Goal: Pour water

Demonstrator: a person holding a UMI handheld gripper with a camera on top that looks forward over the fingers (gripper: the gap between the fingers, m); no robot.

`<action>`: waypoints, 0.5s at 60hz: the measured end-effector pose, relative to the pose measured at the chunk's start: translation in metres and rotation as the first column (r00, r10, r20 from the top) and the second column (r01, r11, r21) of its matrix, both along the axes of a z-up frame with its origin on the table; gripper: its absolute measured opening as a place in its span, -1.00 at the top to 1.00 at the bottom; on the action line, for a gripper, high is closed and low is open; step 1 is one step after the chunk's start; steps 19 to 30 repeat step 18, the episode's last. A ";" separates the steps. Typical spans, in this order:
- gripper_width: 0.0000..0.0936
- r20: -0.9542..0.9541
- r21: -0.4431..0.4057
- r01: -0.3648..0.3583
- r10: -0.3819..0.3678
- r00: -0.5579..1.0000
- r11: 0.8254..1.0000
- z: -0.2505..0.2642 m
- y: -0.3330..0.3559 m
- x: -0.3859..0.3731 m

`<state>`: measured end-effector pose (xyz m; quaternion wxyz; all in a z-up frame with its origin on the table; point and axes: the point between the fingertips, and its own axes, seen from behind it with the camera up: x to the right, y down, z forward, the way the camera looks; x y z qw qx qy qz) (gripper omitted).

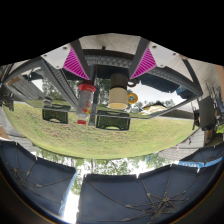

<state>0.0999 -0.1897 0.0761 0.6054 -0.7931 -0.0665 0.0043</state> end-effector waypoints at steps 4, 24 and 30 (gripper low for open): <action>-0.76 0.076 0.039 -0.009 0.006 0.997 0.999 0.001 0.000 0.001; -0.76 0.019 0.025 -0.044 0.044 0.999 0.999 -0.011 0.010 -0.004; -0.76 0.019 0.025 -0.044 0.044 0.999 0.999 -0.011 0.010 -0.004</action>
